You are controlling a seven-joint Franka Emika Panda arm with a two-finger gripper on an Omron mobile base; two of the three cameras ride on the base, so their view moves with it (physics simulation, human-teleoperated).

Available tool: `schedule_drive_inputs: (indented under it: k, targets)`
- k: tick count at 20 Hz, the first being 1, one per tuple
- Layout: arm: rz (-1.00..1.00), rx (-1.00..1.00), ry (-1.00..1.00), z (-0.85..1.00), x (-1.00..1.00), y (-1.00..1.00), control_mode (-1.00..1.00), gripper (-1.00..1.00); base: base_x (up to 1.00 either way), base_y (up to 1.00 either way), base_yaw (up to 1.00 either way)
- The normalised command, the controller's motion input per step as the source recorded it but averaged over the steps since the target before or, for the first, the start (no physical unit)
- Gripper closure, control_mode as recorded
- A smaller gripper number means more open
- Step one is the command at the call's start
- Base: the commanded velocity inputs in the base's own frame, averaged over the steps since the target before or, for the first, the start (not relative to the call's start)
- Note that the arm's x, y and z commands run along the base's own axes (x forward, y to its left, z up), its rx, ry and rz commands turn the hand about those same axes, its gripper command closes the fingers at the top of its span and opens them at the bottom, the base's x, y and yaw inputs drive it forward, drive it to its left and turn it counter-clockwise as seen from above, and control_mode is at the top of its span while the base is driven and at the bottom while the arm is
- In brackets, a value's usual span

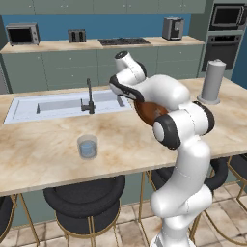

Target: There are four ice cubes in the ice bowl. Place two ice cubes in each glass of water.

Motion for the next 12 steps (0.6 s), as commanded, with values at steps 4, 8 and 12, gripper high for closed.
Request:
schedule_drive_inputs:
  k: [4,8,12]
  targets:
    - [-0.01,0.0,0.0,0.16,0.0,-0.16,-1.0,1.0,0.0,0.0,0.0]
    - [0.0,0.0,0.0,0.12,0.0,-0.21,-1.0,1.0,0.0,0.0,0.0]
    - [0.0,0.0,0.0,0.11,0.0,-0.14,-1.0,1.0,0.0,0.0,0.0]
